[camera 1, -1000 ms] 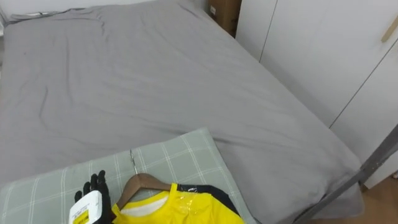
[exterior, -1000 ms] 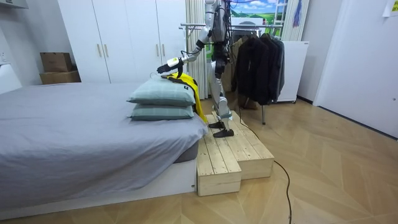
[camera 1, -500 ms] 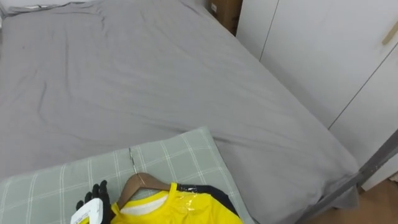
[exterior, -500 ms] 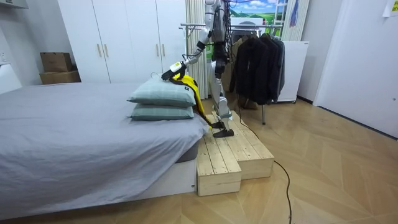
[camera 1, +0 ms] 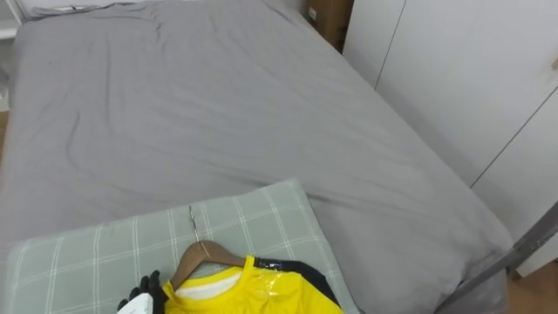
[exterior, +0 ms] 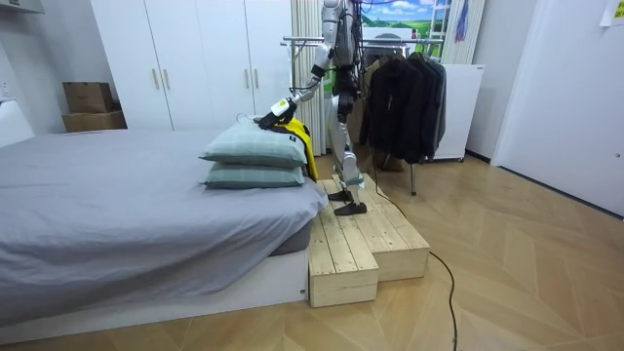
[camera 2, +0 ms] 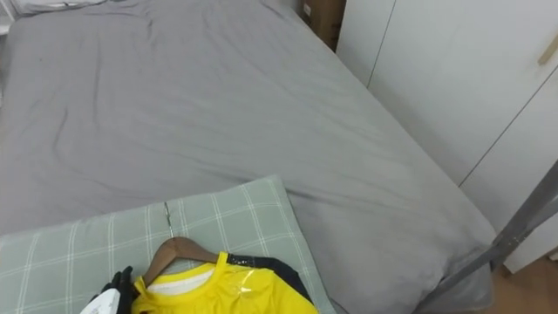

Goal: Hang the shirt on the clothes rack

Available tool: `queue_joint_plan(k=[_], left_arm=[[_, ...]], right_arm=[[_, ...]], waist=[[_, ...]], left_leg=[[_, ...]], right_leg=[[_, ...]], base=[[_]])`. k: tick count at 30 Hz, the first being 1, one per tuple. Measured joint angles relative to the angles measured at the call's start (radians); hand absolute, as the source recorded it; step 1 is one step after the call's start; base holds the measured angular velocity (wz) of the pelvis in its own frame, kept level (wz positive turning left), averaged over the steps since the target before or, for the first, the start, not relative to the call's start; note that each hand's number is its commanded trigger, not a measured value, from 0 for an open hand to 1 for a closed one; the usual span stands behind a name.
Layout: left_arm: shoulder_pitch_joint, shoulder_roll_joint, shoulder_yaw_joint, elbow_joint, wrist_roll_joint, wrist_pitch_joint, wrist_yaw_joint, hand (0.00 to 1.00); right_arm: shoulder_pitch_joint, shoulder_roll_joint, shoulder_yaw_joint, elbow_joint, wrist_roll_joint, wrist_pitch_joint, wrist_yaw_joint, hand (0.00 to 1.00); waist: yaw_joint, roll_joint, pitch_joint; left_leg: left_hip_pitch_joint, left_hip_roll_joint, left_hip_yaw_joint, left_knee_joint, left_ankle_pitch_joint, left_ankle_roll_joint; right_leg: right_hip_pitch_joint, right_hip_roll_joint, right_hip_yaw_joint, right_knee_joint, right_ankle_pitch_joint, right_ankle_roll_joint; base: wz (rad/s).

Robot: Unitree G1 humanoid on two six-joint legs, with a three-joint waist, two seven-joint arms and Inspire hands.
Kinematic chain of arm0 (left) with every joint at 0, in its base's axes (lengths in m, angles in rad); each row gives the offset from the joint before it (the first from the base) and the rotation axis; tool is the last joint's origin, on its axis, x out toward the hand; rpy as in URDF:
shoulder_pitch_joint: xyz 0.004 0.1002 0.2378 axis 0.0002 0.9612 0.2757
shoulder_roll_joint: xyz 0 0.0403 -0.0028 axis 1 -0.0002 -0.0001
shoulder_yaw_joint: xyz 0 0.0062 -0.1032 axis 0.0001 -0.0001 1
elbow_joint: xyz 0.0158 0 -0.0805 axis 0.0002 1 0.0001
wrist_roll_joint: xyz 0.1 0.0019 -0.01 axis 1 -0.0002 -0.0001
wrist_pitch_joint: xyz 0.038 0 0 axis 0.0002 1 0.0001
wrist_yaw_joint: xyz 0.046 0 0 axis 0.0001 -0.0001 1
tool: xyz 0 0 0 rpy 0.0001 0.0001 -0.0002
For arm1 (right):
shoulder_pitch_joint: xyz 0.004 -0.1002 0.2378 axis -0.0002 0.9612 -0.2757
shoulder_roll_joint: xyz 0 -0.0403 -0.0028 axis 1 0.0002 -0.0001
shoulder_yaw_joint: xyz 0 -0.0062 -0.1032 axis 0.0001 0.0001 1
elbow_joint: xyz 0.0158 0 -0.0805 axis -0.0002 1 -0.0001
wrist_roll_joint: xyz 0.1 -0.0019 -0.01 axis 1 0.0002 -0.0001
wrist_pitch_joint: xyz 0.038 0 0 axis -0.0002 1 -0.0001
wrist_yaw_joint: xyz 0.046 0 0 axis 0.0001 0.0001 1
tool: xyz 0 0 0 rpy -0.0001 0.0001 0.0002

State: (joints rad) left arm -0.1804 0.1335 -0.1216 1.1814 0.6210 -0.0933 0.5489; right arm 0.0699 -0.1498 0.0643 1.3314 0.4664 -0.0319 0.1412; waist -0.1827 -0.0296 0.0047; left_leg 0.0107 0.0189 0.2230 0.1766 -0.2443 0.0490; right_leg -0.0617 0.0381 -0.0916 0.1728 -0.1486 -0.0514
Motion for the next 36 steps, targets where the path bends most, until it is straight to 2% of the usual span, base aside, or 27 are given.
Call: queue_joint_plan(k=[4, 13, 18, 20, 23, 32, 36], left_arm=[[0.017, 0.0, -0.002, 0.008, -0.001, 0.001, -0.011, 0.0], [0.023, -0.001, -0.003, 0.058, -0.001, 0.009, -0.008, 0.0], [0.002, 0.003, 0.002, 0.074, -0.004, 0.009, -0.007, 0.0], [-0.001, 0.005, 0.002, 0.074, -0.004, 0.009, -0.007, 0.0], [-0.003, 0.006, 0.002, 0.074, -0.003, 0.013, -0.008, 0.0], [-0.041, 0.024, 0.001, 0.096, -0.008, 0.019, -0.01, 0.0], [-0.049, 0.027, 0.0, 0.096, -0.007, 0.019, -0.01, 0.0]], right_arm=[[0.003, 0.0, 0.0, 0.0, 0.001, 0.0, -0.009, 0.0], [-0.002, 0.0, 0.013, 0.007, 0.009, 0.003, -0.019, 0.0], [-0.002, 0.0, 0.033, 0.005, 0.005, 0.007, -0.02, 0.0], [-0.002, 0.0, 0.036, 0.003, 0.005, 0.012, -0.019, 0.0], [-0.002, 0.0, 0.06, 0.001, 0.004, 0.012, -0.019, 0.0], [-0.013, 0.002, 0.112, -0.002, -0.003, 0.011, -0.022, 0.0], [-0.02, 0.003, 0.138, -0.001, -0.003, 0.011, -0.03, 0.0]], waist=[[-0.001, 0.005, -0.0031], [-0.001, 0.003, -0.0017], [0.026, -0.014, 0.0037], [0.032, -0.021, -0.0007], [0.033, -0.028, -0.0024], [0.048, -0.063, 0.0009], [0.049, -0.07, -0.0015]], left_leg=[[0.006, 0.0, 0.0, 0.001, 0.0, 0.0], [0.007, 0.0, 0.001, 0.002, 0.0, 0.0], [-0.003, 0.004, 0.028, 0.005, 0.001, -0.002], [-0.012, 0.004, 0.032, 0.006, 0.003, -0.002], [-0.017, 0.004, 0.034, 0.006, 0.003, -0.002], [-0.024, 0.007, 0.041, 0.012, 0.003, -0.002], [-0.036, 0.008, 0.042, 0.015, 0.003, -0.002]], right_leg=[[0.007, 0.0, 0.0, 0.0, 0.0, 0.0], [0.008, 0.0, -0.003, 0.0, 0.003, -0.002], [-0.016, 0.003, 0.012, 0.015, 0.004, -0.004], [-0.027, 0.003, 0.013, 0.017, 0.006, -0.006], [-0.028, 0.003, 0.015, 0.017, 0.006, -0.006], [-0.037, 0.007, 0.031, 0.014, 0.012, -0.007], [-0.043, 0.006, 0.03, 0.012, 0.017, -0.007]], base=[[0.0], [0.0], [-0.13], [-0.04], [0.0], [-0.03], [0.0]])
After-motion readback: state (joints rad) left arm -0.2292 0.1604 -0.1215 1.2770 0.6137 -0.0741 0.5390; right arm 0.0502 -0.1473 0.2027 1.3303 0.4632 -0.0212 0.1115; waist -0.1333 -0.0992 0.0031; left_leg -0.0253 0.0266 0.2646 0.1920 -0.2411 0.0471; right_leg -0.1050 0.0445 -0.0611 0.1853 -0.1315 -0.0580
